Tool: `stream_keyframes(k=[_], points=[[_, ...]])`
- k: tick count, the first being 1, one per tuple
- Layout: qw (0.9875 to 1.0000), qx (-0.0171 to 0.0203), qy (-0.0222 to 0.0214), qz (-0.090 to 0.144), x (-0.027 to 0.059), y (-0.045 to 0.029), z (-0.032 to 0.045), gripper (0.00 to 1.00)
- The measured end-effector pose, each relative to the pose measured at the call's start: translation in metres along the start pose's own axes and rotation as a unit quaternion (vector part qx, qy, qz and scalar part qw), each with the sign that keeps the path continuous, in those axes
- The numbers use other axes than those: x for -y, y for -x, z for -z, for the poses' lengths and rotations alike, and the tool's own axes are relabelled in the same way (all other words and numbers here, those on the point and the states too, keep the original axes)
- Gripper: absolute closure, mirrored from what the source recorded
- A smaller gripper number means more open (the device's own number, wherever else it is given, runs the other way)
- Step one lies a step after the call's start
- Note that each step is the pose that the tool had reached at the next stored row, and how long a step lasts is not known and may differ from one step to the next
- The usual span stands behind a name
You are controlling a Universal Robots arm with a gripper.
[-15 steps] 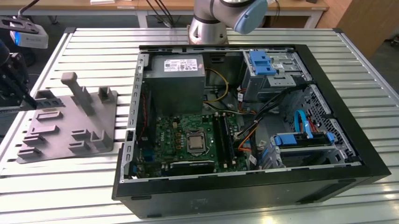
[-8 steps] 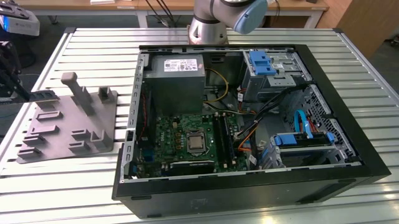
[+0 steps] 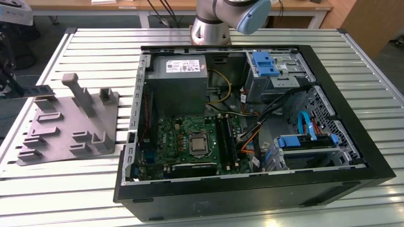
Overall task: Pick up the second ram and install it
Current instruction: 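Pick up the second ram and move it above second insertion slot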
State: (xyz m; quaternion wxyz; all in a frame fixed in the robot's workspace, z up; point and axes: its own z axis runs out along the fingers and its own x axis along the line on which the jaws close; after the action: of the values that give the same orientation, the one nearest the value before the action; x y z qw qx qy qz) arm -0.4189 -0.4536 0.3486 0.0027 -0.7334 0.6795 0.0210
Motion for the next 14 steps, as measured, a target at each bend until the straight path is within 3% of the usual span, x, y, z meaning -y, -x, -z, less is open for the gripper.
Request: stream_keyframes(k=[10,14], points=[[1.0000,0.0001,0.0001,0.000,-0.0006,0.0008,0.0224,0.86],[1.0000,0.0004,-0.0001,0.000,-0.0006,0.0008,0.0227,0.86]])
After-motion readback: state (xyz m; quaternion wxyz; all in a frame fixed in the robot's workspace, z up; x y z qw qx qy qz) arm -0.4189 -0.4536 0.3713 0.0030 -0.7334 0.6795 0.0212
